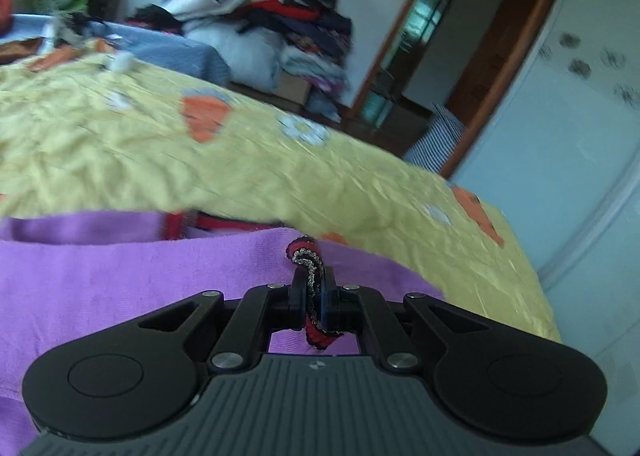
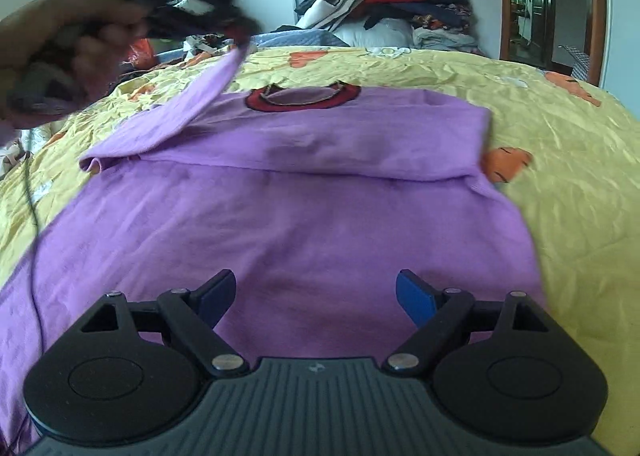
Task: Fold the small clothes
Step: 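Fold the held sleeve and sweater side over the body, then open left tool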
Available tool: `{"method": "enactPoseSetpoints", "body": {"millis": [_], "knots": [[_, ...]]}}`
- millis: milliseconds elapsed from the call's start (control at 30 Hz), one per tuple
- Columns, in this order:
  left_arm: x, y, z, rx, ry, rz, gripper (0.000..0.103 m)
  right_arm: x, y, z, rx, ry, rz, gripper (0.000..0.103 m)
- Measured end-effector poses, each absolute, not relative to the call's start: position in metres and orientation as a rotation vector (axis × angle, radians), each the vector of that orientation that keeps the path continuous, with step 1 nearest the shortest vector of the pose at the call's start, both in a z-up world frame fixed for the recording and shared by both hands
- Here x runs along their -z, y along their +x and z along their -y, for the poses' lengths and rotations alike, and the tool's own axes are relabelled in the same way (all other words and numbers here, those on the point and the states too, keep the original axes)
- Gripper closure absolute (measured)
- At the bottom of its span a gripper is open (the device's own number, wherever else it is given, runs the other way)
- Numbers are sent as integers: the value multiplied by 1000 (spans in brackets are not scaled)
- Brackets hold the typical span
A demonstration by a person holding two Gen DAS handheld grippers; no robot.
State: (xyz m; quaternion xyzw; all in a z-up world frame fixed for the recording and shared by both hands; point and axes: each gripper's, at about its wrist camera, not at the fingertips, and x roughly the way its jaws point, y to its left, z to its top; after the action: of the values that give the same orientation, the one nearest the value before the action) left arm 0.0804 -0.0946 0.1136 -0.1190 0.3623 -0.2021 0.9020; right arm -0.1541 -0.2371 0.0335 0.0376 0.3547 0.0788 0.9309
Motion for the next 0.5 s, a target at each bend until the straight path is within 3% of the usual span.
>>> {"method": "enactPoseSetpoints", "body": {"millis": [500], "knots": [[-60,93,189,515,-209,-873,96,-35,-148,255,-115,79,-724,15]]}}
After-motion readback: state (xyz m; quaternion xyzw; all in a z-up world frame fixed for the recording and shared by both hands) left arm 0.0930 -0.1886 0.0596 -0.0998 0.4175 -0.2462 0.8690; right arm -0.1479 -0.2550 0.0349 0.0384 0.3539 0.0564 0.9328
